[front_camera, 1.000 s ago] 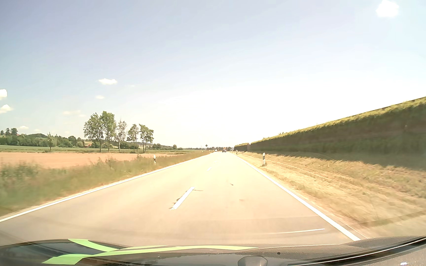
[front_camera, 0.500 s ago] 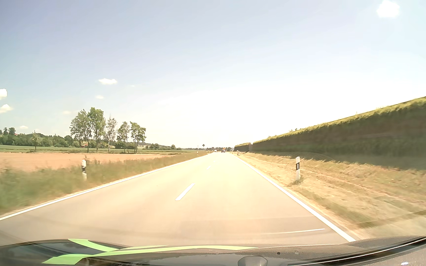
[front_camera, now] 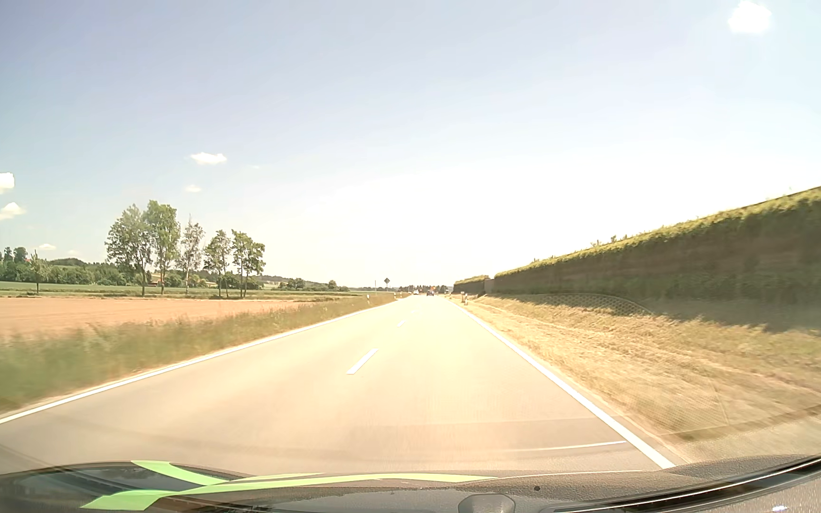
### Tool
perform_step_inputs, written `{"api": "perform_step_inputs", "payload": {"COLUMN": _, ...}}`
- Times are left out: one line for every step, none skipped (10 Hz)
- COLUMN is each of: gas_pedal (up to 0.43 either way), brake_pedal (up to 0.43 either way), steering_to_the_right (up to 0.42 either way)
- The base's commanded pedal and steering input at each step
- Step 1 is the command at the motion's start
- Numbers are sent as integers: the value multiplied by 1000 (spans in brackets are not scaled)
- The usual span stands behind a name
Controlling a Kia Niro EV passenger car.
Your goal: Follow the waypoints while adhering to traffic rules and regulations
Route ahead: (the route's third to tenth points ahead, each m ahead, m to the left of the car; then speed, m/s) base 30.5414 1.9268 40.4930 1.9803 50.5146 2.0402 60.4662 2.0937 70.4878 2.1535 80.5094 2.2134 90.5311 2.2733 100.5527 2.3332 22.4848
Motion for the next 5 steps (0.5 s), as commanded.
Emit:
{"api": "perform_step_inputs", "payload": {"gas_pedal": 240, "brake_pedal": 0, "steering_to_the_right": -3}}
{"api": "perform_step_inputs", "payload": {"gas_pedal": 240, "brake_pedal": 0, "steering_to_the_right": -3}}
{"api": "perform_step_inputs", "payload": {"gas_pedal": 240, "brake_pedal": 0, "steering_to_the_right": -3}}
{"api": "perform_step_inputs", "payload": {"gas_pedal": 240, "brake_pedal": 0, "steering_to_the_right": -3}}
{"api": "perform_step_inputs", "payload": {"gas_pedal": 240, "brake_pedal": 0, "steering_to_the_right": -3}}
